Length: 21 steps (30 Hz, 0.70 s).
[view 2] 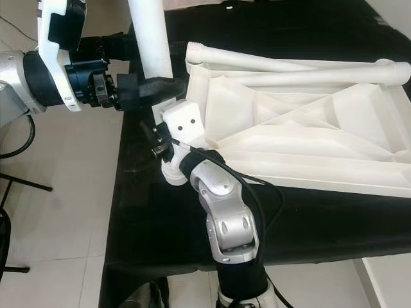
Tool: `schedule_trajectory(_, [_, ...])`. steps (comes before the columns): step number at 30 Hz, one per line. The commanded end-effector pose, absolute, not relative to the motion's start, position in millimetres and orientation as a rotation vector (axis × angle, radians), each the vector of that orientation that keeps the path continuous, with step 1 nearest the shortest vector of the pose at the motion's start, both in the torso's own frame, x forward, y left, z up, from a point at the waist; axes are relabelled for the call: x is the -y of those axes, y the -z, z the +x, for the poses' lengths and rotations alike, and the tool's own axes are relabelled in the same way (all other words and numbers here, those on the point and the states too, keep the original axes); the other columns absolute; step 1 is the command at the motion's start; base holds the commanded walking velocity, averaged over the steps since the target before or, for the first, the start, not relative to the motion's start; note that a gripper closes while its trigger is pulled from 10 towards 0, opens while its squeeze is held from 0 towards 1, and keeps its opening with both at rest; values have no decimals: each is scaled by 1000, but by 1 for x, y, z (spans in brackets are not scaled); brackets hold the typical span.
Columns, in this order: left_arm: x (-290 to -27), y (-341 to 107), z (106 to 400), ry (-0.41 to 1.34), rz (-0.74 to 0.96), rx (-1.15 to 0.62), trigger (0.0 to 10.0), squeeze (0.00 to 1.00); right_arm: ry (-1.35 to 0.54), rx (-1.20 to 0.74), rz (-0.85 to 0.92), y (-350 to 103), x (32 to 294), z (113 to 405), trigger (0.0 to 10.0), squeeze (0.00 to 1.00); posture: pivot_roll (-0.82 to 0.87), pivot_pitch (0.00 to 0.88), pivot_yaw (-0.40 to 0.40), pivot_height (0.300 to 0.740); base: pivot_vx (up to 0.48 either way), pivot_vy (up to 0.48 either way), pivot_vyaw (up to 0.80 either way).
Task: Building children table
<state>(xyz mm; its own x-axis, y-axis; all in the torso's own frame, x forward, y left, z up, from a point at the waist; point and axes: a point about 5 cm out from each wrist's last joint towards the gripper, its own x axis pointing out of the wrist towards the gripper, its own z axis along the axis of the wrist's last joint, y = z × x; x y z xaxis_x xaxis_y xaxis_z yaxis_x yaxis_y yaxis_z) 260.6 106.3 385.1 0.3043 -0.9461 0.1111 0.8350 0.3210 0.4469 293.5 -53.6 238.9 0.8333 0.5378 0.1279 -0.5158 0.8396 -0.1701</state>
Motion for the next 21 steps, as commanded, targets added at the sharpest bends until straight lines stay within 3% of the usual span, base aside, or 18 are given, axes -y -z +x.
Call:
schedule_trajectory(1, [-103,-387,252,1224,351,418,10000,0,-484,-18,-141,-208,63,302,0,0,50,263,15,740,0,0,0])
schedule_trajectory(10, [-109,-398,254,1096,321,488,10000,0,-487,4,-139,-212,54,292,0,0,27,261,14,740,0,0,0])
schedule_trajectory(11, [-110,-403,262,1073,281,507,0,0,-507,13,-131,-214,49,289,0,0,24,262,18,740,0,0,0])
schedule_trajectory(21, [-128,-404,287,1034,213,505,0,0,-551,26,-105,-218,41,286,0,0,20,264,22,740,0,0,0])
